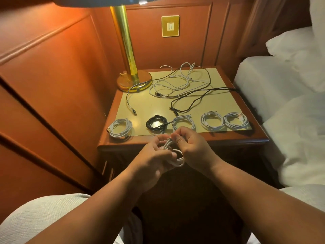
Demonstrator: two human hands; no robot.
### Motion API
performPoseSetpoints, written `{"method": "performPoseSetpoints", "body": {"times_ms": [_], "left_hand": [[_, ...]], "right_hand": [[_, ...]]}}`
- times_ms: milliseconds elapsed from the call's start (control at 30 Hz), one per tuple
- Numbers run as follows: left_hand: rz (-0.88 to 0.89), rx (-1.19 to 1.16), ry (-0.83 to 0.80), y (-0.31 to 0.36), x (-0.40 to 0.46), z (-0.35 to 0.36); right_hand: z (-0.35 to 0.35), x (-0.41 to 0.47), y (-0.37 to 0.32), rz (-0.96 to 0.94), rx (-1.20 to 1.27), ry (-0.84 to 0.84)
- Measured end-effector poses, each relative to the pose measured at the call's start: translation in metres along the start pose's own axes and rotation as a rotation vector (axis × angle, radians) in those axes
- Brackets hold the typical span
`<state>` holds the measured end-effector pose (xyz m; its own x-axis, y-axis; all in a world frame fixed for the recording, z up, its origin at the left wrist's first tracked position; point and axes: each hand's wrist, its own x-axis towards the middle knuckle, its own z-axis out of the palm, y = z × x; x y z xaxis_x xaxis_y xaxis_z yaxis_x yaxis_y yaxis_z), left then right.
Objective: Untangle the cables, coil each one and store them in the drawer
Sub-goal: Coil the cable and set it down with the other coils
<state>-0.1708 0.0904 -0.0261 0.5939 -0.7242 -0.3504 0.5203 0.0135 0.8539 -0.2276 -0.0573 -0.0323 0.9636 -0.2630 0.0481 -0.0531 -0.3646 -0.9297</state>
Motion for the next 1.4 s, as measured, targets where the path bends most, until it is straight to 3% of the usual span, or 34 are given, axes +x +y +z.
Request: {"method": "performPoseSetpoints", "body": {"times_ms": [233, 433, 500, 600, 733, 867, 1067, 1267, 1400], "left_hand": [[0.080, 0.567, 0.157, 0.008, 0.000, -0.003], [-0.051, 0.269, 0.086, 0.011, -0.003, -0.002], [-0.058, 0.305, 0.100, 0.011, -0.002, -0.003], [-0.009, 0.469, 0.081, 0.010, -0.003, -0.004], [0.050, 0.412, 0.077, 0.006, -0.005, -0.003], [0.119, 0.447, 0.132, -0.002, -0.009, 0.005], [0.035, -0.096, 0.325, -0.014, -0.005, 0.012], [0.071, -0.235, 0.322, -0.016, -0.007, 0.016], [0.079, -0.190, 0.320, -0.017, -0.005, 0.014]], "right_hand": [[-0.011, 0.002, 0.006, 0.004, -0.043, 0.053], [-0.025, 0.005, 0.007, 0.061, -0.076, 0.169], [-0.027, 0.005, 0.002, 0.082, -0.047, 0.183], [-0.029, 0.007, -0.004, 0.272, 0.298, 0.188], [-0.026, 0.001, -0.014, 0.523, 0.851, 0.152], [-0.012, -0.007, -0.010, 0.640, 1.022, 0.173], [0.002, -0.009, -0.005, 0.448, 0.923, 0.142], [0.010, -0.011, -0.003, 0.256, 0.451, 0.146], [0.009, -0.011, -0.003, 0.156, 0.333, 0.128]]}}
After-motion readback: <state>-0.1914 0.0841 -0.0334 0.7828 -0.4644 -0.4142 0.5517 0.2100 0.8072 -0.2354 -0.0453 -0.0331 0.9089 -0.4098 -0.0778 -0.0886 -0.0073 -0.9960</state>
